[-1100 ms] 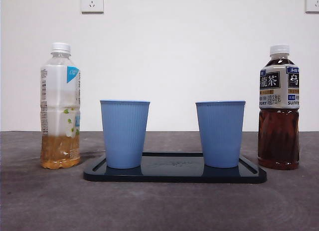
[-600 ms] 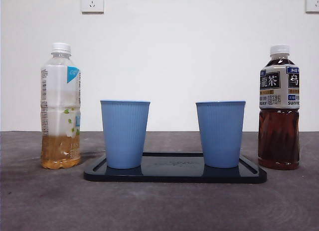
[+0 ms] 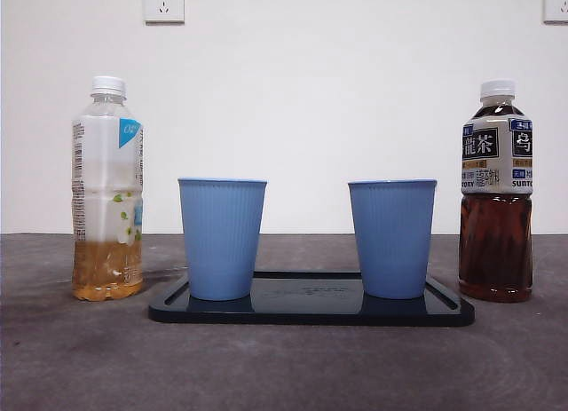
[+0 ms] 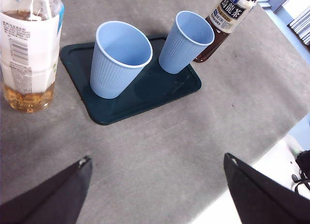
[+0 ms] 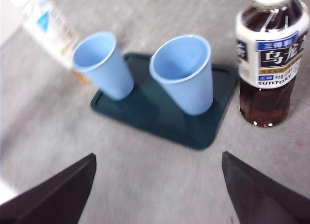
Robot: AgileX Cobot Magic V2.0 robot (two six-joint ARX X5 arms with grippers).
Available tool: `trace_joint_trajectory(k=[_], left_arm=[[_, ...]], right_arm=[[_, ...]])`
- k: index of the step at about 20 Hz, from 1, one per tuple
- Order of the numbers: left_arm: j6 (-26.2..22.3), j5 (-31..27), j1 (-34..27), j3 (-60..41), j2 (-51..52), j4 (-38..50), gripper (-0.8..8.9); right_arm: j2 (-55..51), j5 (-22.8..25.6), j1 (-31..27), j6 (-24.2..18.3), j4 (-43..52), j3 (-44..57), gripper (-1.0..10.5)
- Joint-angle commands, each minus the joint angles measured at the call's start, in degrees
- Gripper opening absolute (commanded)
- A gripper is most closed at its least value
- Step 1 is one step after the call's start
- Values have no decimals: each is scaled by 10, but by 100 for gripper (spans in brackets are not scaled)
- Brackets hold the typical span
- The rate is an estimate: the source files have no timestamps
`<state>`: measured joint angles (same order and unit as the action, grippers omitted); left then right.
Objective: Pour the drink into the cup
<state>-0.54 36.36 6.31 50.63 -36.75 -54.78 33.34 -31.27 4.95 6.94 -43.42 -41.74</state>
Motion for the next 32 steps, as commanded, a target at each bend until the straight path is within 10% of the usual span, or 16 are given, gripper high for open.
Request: trace_joint_trajectory(k=[1, 6, 12, 32], left_arm=[[-1, 3, 2, 14, -3, 6, 439], [-2, 3, 2, 14, -3, 9, 439], [-2, 3, 2, 14, -3, 14, 439], [-1, 3, 2, 14, -3, 18, 439]], right_arm=[[3, 11, 7, 78, 88, 59, 415], [15, 119, 59, 152, 289, 182, 420], [105, 246, 106, 130, 464, 238, 420], [466, 303, 76, 85, 913, 236, 420]])
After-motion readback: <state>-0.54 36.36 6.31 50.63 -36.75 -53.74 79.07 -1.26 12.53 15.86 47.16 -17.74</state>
